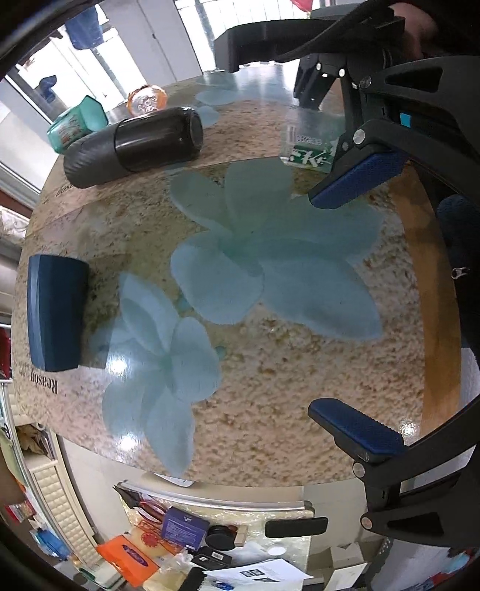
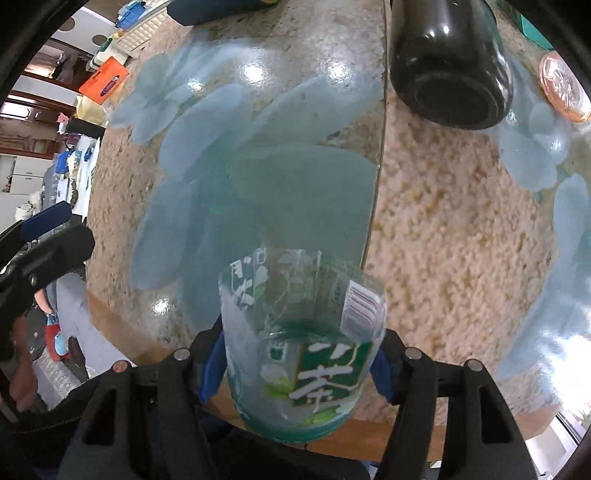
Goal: Flip cup upright
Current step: 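Carry the cup with the right gripper toward the left gripper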
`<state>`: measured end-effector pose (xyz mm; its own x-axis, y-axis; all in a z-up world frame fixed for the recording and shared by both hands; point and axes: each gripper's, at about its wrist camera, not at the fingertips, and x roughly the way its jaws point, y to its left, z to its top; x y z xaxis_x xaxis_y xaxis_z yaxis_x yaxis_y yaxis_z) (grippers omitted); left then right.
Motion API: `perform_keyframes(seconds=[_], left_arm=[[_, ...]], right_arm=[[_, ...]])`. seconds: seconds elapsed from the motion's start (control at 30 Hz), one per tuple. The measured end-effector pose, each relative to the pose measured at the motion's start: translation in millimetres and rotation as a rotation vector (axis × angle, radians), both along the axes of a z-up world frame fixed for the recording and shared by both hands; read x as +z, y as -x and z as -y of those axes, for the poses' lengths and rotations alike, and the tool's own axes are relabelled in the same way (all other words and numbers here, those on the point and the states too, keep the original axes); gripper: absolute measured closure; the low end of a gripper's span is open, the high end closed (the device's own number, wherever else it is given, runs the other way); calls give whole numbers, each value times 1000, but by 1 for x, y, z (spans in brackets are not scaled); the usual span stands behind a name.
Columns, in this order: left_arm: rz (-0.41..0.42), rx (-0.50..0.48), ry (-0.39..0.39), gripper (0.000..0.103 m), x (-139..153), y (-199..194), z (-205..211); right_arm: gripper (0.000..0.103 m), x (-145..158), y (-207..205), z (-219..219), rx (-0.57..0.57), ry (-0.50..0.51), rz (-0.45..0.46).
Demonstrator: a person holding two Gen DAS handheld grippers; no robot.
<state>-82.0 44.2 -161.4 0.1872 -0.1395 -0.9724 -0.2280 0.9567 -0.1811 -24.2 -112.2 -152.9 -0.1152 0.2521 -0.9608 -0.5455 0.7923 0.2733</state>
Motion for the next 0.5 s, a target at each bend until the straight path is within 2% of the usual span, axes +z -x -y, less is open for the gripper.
perform_keyframes(seconds=[0.1,0.17,0.23,0.43,0.5], left_arm=[[-3,-6,0,0,-1,0,1],[-6,-4,2,0,-2,0,1],[-9,-3,7,0,-4,1,0],[-12,-11,16,0,-5,1,1],[-11,-12,18,0,-5,1,1]], right_arm=[[37,-3,0,-12,-4,13,10],[31,-5,-1,-17,-10,16,8],[21,-11,-1,-21,-22,16,-1],[5,-9,-9,-20,-49,-19,8],[3,-6,-11,-19,-57,-37,6]])
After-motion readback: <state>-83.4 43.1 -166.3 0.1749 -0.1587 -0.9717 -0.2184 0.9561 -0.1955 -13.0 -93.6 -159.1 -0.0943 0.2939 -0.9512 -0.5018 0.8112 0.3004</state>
